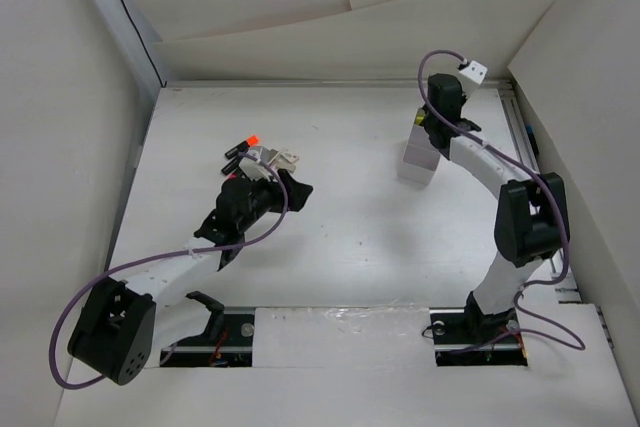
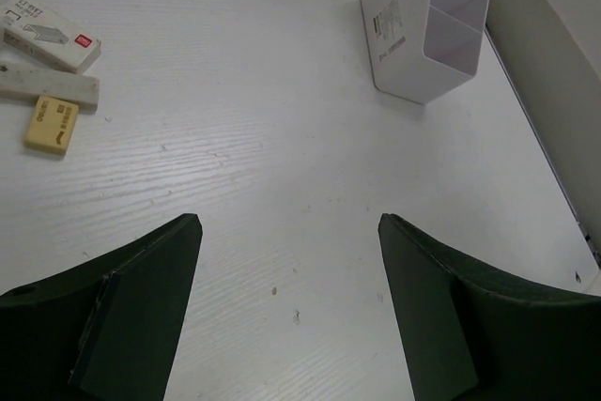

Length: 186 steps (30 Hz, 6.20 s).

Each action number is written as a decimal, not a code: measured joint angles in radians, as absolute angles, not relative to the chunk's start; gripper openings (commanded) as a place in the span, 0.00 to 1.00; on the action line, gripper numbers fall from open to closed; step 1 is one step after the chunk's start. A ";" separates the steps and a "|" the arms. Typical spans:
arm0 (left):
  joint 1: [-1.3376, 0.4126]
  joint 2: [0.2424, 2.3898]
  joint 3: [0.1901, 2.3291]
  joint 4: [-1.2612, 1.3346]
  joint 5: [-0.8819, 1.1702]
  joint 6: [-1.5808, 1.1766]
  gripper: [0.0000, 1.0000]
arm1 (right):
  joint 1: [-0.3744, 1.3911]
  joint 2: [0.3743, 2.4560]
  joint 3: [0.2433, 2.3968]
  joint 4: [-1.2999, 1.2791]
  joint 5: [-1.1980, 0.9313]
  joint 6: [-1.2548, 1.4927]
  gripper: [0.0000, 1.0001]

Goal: Sort the stationery into containers
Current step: Place the pen in the storage box, then pick up the pen from the center of the board.

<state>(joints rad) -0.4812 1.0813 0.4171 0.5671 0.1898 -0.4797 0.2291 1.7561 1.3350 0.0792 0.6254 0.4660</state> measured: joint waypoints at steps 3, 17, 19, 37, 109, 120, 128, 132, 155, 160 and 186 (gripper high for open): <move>-0.481 1.081 0.417 0.561 0.170 -0.480 0.74 | 0.257 1.756 1.325 0.081 0.672 0.455 0.42; -0.481 1.072 0.417 0.516 -0.004 -0.505 0.68 | 0.374 1.586 1.213 0.086 0.685 0.458 0.58; -0.480 1.070 0.418 0.490 -0.056 -0.523 0.66 | 0.422 1.502 1.160 0.088 0.641 0.478 0.35; -0.311 1.254 0.638 0.190 -0.389 -0.689 0.60 | 0.663 1.360 0.946 0.043 0.337 0.569 0.48; -0.207 1.881 1.195 -0.200 -0.236 -0.015 0.35 | 0.618 1.188 0.833 0.105 0.230 0.574 0.51; -0.212 1.899 1.220 -0.212 -0.250 -0.019 0.11 | 0.615 1.188 0.833 0.105 0.223 0.575 0.55; -0.222 1.869 1.239 -0.316 -0.278 -0.114 0.05 | 0.606 1.188 0.833 0.105 0.175 0.579 0.72; -0.230 1.761 1.239 -0.353 -0.280 -0.191 0.05 | 0.594 1.190 0.833 0.105 0.131 0.577 0.75; -0.669 1.287 0.850 0.002 -0.263 -0.501 0.07 | 0.557 1.328 0.860 0.165 -0.314 0.583 0.66; -0.685 1.293 0.776 0.179 -0.243 -0.514 0.07 | 0.557 1.375 0.885 0.181 -0.342 0.598 0.62; -0.679 1.210 0.528 0.557 -0.006 -0.455 0.10 | 0.637 1.699 1.099 0.210 -0.326 0.690 0.50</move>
